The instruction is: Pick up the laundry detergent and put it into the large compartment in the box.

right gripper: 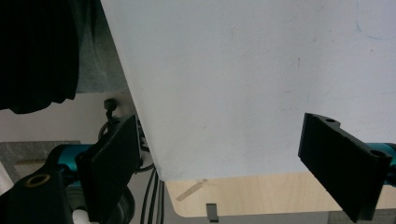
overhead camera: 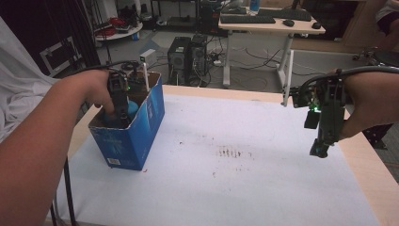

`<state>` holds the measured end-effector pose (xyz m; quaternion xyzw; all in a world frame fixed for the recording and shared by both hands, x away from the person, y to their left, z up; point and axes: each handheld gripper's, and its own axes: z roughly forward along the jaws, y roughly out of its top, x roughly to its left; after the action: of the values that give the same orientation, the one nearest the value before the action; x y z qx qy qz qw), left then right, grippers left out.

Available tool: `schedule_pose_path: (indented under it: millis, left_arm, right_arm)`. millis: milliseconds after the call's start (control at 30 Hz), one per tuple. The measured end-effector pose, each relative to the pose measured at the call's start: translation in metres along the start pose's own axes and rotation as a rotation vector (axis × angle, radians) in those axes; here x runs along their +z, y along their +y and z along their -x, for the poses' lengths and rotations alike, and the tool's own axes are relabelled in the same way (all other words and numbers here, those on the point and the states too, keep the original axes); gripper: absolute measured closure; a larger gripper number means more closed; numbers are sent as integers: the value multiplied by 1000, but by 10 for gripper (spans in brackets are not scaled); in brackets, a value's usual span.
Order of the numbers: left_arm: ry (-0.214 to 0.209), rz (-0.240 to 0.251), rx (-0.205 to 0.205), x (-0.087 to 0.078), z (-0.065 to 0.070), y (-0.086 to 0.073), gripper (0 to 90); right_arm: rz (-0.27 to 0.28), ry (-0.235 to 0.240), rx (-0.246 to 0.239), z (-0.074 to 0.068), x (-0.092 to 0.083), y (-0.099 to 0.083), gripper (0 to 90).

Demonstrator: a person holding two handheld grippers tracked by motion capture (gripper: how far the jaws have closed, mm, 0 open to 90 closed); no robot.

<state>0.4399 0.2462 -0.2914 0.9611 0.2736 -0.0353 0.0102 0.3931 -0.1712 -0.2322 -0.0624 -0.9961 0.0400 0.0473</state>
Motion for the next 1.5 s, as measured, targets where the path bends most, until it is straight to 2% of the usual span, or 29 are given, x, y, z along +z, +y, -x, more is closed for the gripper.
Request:
schedule_pose_path:
  millis: [100,367,900,1067,1200,1367,1500]
  left_arm:
    - [-15,-3,-20,-1,-2,-2,373]
    - [-24,-16,-20,-2,-3,-5,353]
    - [8,-29,-18,-15,-1,-4,302]
    - [31,-27,-22,-22,0,-4,274]
    - [50,-34,-37,-27,1,-4,224]
    - [42,-27,-55,-33,2,-7,222]
    - [54,-32,-72,-38,2,-9,222]
  right_arm:
    - [1,1,7,0,0,-2,120]
    - [5,6,7,2,4,-3,120]
    - [3,7,5,3,3,-3,120]
    - [6,6,5,3,4,-3,120]
    - [3,6,-5,3,6,-1,120]
    - [7,7,-9,3,5,-1,120]
    - [9,5,-5,3,5,-2,120]
